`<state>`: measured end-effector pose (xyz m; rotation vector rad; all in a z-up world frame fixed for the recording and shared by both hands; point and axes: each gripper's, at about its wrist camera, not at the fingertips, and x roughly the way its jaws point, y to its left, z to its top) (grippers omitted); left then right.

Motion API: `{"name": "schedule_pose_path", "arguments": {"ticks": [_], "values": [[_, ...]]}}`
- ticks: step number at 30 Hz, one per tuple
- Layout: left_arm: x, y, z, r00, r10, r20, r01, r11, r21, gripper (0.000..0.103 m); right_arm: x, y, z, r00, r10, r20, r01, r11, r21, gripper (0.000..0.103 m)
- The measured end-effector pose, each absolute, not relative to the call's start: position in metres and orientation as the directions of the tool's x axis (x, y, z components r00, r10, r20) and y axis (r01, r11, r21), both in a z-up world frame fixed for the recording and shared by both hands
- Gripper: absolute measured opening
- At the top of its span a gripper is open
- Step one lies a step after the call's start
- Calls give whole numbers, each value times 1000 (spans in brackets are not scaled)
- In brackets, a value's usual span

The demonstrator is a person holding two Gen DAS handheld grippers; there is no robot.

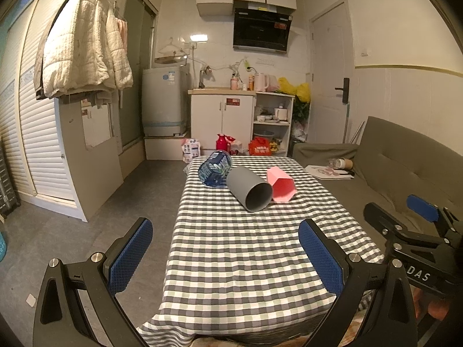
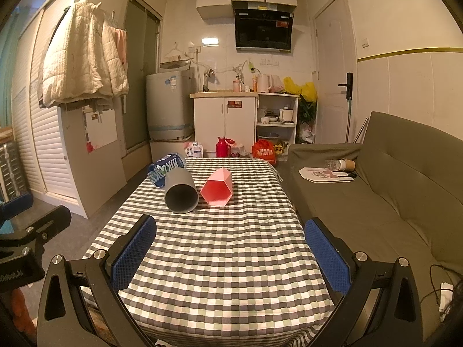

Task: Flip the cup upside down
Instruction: 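Move the left gripper to the blue-labelled water bottle and close on it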

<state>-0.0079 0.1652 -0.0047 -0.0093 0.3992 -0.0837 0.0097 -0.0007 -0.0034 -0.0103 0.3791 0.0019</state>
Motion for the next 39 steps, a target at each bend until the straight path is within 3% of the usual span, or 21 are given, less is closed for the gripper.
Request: {"name": "schedule_pose_path", "arguments": {"ticks": [9,18,29,34,39], "values": [[58,165,4,855,-125,-504,115,992,-51,103,66,-6,18,896,0,-444,-6,1000,-13,103],[185,170,4,792,-141,-594,155,987,-28,103,148,-22,21,887,7,-462,-9,1000,-3,103],[327,192,-49,688,-116,-716,72,993,-92,102,253,-34,2,857,30,-515,-15,999,34,103],[356,186,-66,675,-100,-731,102,994,-42,102,293,-27,-7,851,39,-524,-24,999,36,103],[382,192,-68,651,-147,-744,106,989,-102,102,312,-18,-13,850,49,-524,-36,999,35,103]]}}
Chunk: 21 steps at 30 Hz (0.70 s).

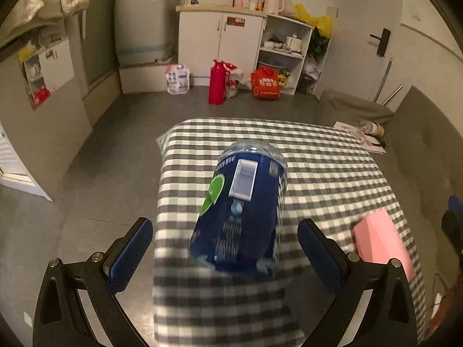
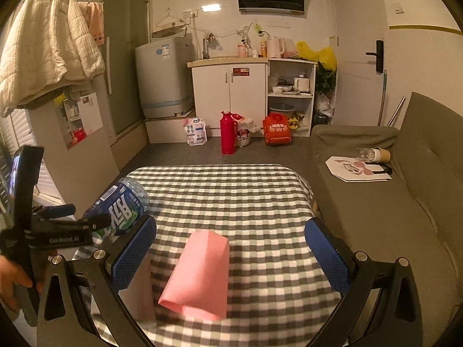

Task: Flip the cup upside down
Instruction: 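Move the left gripper to the blue-labelled water bottle and close on it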

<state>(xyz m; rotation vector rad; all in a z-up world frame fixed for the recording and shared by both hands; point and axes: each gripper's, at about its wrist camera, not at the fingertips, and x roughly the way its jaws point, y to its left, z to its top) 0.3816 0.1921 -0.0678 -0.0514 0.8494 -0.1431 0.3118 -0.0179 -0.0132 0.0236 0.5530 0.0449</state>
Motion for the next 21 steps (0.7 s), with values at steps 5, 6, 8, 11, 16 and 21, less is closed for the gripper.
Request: {"name": "schedule_pose_path", "arguments": {"ticks": [5,6,8,11,16,21], "values": [[409,182,-76,570,-165,-805,154,984,-93,101,321,-11,-19,849,52,-526,-48,999,22,103],[412,181,-77,562,-162,-811,163,983,-83,101,322,-9,-20,846,56,-530,-55,998,17,103],[417,179,-80,541,-148,-828,170,983,-65,101,321,-6,-21,851,46,-524,-62,998,-12,103],[423,181,-86,497,-174,-850,175,980,-99,87,320,-3,-20,856,34,-516,-62,997,-38,103],[422,180,-88,475,-179,-861,196,976,-95,73,318,-6,-18,852,27,-523,-53,998,-34,103],[409,183,-74,512,-171,-842,193,978,-82,70,304,-14,-12,853,4,-521,-34,998,-48,103]]}}
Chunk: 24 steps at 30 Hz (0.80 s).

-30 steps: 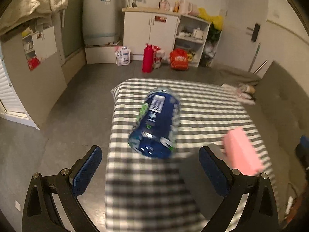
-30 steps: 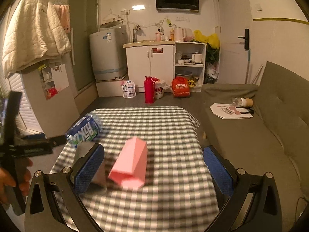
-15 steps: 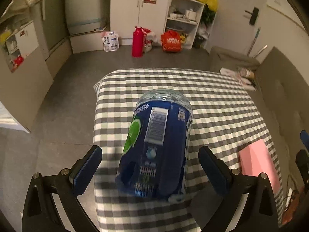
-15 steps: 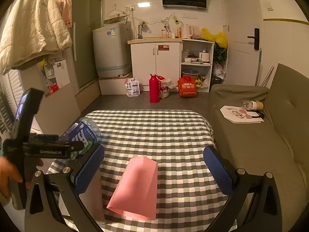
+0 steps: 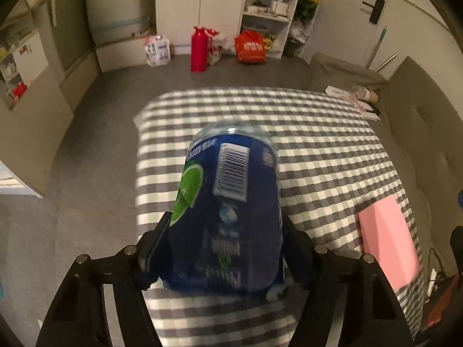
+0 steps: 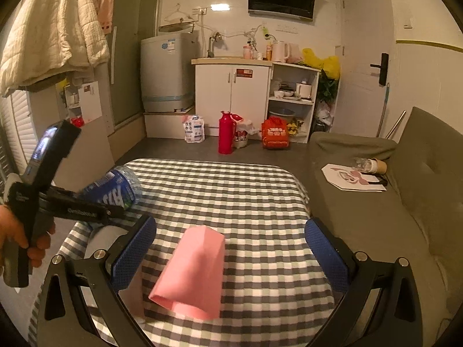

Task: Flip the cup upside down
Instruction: 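Lift the bottle with the left gripper and carry it toward the right gripper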

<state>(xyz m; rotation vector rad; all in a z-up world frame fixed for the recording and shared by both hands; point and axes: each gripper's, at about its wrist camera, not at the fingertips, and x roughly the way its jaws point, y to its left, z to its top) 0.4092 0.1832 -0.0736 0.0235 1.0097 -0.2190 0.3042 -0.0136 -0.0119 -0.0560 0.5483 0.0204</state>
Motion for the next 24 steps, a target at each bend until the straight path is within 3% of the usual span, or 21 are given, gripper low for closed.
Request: {"name": "schedule_pose_path", "arguments": {"ticks": [6,13,20,24], "values": [[361,196,-53,524,-166,-835,187,979,-77,69,276,-20,12,867,-5,-499,-25,998,-53,103],[269,205,-31,552,-204,-809,130,979,-159,69,231,-23,50,890,-4,-455,-26,998,-59,103],[175,161,-42,546,-274,-792,135,961,-239,69,170,-26,72,898,2,-439,-28,998,-51,103],[150,126,-55,553,-277,-786,143,961,-237,69,130,-32,59,876,3,-482,-30,998,-49,103]]}}
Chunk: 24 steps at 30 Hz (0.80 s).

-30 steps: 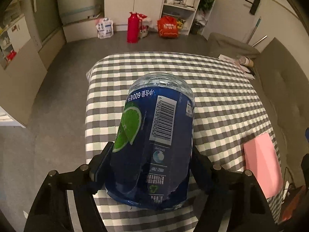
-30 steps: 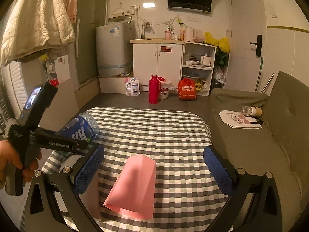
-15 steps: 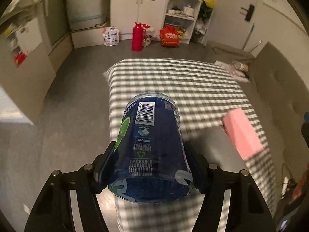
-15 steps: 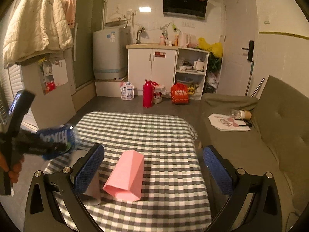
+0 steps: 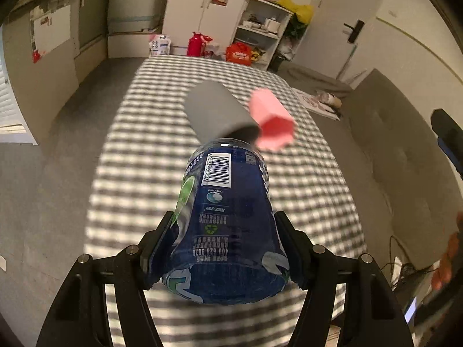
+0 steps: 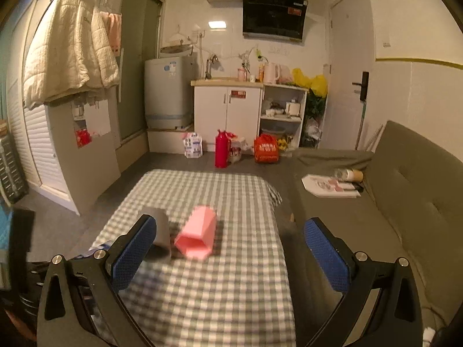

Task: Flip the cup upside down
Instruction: 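Lift the bottle with the left gripper and carry it toward the right gripper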

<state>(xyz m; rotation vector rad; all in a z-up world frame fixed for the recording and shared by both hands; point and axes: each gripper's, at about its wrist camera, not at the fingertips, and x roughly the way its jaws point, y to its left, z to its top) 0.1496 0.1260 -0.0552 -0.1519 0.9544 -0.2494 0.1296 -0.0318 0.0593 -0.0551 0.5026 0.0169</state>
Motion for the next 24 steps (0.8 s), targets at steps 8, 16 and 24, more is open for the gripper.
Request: {"name": "schedule_pose_path", "arguments": {"ticks": [8,16,24], "values": [[120,79,-79,505,-275,-818,217,958,-188,69,80,-52,15,803,-12,-596,7,1000,-11,103],[115,81,-94,436,-278,-856,223,955,-197,74,80,-65,-5,741,-10,-671,55,997,47,103],[98,89,-87,442,-222,-869,211,967,-139,83,82,-54,-5,718,33,-695,27,997,76,103]]}}
